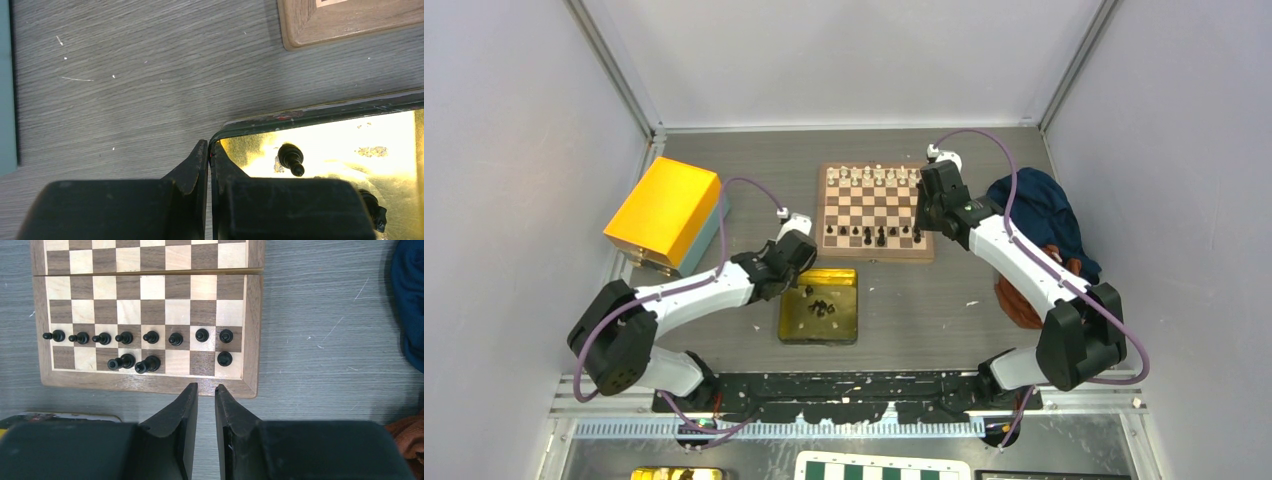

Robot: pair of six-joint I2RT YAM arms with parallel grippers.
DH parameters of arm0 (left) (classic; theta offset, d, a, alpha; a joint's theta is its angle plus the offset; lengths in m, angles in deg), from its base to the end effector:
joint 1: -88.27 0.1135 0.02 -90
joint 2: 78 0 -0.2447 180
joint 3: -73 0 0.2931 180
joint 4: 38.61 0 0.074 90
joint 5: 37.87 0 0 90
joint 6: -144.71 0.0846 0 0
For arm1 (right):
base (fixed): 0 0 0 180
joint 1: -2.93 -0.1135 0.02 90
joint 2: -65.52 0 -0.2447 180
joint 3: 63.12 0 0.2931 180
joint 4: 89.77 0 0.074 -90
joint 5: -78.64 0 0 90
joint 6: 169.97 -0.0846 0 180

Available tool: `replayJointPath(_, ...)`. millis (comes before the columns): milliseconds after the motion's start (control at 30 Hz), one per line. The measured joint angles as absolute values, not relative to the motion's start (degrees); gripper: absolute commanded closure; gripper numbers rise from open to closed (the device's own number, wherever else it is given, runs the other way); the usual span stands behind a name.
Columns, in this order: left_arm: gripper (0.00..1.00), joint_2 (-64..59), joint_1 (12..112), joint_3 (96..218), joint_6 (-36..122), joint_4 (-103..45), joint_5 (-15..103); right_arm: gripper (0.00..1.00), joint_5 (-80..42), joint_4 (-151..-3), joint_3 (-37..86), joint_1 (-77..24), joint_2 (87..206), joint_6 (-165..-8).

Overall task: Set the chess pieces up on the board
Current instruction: Move the storage box to the center of the board.

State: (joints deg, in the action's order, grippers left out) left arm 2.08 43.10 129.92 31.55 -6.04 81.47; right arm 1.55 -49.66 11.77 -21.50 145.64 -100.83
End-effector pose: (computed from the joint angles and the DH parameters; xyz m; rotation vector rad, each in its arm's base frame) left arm 0.2624 -0.2052 0.1172 0.2646 2.3628 0.1030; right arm 0.3537 0.1399 0.2166 0.0358 2.3400 0.1256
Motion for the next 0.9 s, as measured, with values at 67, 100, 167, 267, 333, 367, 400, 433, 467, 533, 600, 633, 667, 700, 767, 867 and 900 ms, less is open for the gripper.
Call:
replayJointPath(67, 0.99, 2.08, 43.38, 129.92, 31.99, -6.24, 81.38, 0.75, 1.55, -49.68, 11.77, -21.50, 145.64, -100.83)
replayJointPath(100, 0.99, 2.08, 43.51, 129.94, 32.38, -6.35, 81.34, 0.75, 1.55, -49.68, 11.74, -21.50, 145.64, -100.83)
replayJointPath(167, 0.99, 2.08, 43.84, 130.03, 32.93, -6.39, 80.97, 0.75, 1.55, -49.68, 11.70, -21.50, 145.64, -100.83)
replayJointPath(267, 0.99, 2.43, 44.45, 130.48, 33.74, -6.61, 80.42, 0.75, 1.55, -49.68, 11.63, -21.61, 145.64, -100.83)
replayJointPath(333, 0.99, 2.88, 44.94, 130.86, 34.15, -6.94, 79.94, 0.75, 1.55, -49.68, 11.50, -21.65, 145.59, -100.83)
replayJointPath(367, 0.98, 3.10, 45.15, 130.92, 34.24, -7.14, 79.81, 0.75, 1.55, -49.64, 11.46, -21.67, 145.55, -100.83)
replayJointPath(400, 0.98, 3.34, 45.35, 130.96, 34.31, -7.24, 79.59, 0.75, 1.55, -49.66, 11.42, -21.72, 145.53, -100.83)
replayJointPath(433, 0.98, 3.56, 45.57, 131.03, 34.37, -7.27, 79.44, 0.75, 1.55, -49.66, 11.42, -21.72, 145.48, -100.83)
replayJointPath(467, 0.98, 3.74, 45.70, 131.25, 34.41, -7.29, 79.31, 0.75, 1.55, -49.66, 11.42, -21.72, 145.40, -100.83)
replayJointPath(533, 0.97, 4.13, 46.01, 131.75, 34.44, -7.33, 79.00, 0.75, 1.55, -49.66, 11.42, -21.72, 145.24, -100.83)
replayJointPath(600, 0.97, 4.48, 46.36, 132.01, 34.44, -7.66, 78.76, 0.75, 1.57, -49.66, 11.42, -21.72, 145.02, -100.83)
replayJointPath(633, 0.97, 4.63, 46.49, 132.12, 34.41, -7.73, 78.61, 0.75, 1.55, -49.64, 11.42, -21.72, 144.94, -100.83)
replayJointPath(667, 0.97, 4.79, 46.66, 132.28, 34.41, -7.73, 78.50, 0.75, 1.55, -49.68, 11.42, -21.72, 144.83, -100.83)
replayJointPath(700, 0.97, 4.94, 46.81, 132.39, 34.41, -7.81, 78.39, 0.75, 1.55, -49.68, 11.42, -21.72, 144.76, -100.83)
replayJointPath(767, 0.97, 5.05, 47.25, 132.47, 34.39, -8.10, 77.97, 0.75, 1.55, -49.66, 11.42, -21.72, 144.74, -100.83)
replayJointPath(867, 0.96, 5.16, 48.02, 132.47, 34.39, -8.47, 77.52, 0.75, 1.55, -49.64, 11.42, -21.72, 144.74, -100.83)
replayJointPath(900, 0.93, 5.16, 48.13, 132.47, 34.39, -8.56, 77.49, 0.75, 1.55, -49.64, 11.42, -21.72, 144.74, -100.83)
